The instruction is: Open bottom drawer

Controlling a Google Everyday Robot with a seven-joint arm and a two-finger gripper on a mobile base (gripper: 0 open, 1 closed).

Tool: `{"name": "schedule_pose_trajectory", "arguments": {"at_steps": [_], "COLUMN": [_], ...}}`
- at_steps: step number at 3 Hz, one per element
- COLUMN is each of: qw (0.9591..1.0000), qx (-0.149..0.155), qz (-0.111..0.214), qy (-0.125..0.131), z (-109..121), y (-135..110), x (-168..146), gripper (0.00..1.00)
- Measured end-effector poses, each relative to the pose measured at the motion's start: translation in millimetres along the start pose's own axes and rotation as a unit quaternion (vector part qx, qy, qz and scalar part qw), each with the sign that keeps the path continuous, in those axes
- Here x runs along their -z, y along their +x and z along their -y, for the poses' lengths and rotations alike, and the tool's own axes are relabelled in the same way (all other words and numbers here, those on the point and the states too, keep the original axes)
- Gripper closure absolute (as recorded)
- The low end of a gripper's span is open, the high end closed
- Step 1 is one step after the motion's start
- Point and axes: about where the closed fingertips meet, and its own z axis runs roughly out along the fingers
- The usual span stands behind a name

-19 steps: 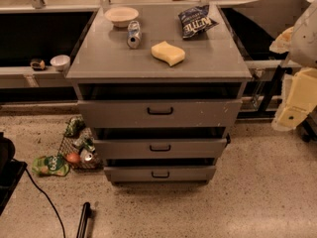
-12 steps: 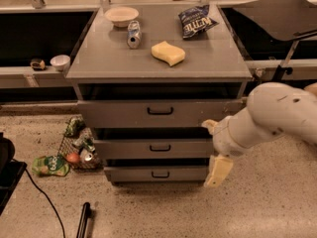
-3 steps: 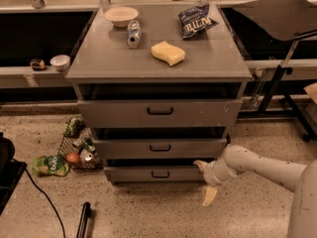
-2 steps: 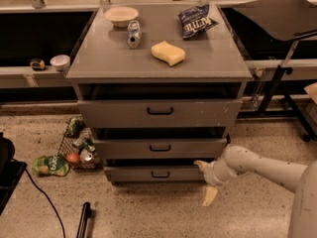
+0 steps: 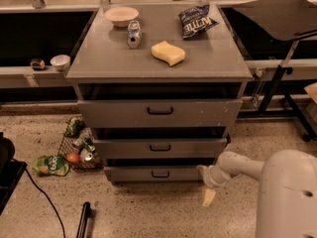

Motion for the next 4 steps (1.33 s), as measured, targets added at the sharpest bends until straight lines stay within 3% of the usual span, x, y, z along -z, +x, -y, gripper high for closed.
{"name": "schedule_pose_trajectory", "arguments": {"at_steps": [2, 4], "qw": [0.9993, 0.996], "qx": [0.015, 0.07], "qz": [0.017, 0.036], "qy": [0.03, 0.044], "z": [21, 45], "y": [31, 21], "x": [-43, -74], "gripper": [0.0, 0.0]}}
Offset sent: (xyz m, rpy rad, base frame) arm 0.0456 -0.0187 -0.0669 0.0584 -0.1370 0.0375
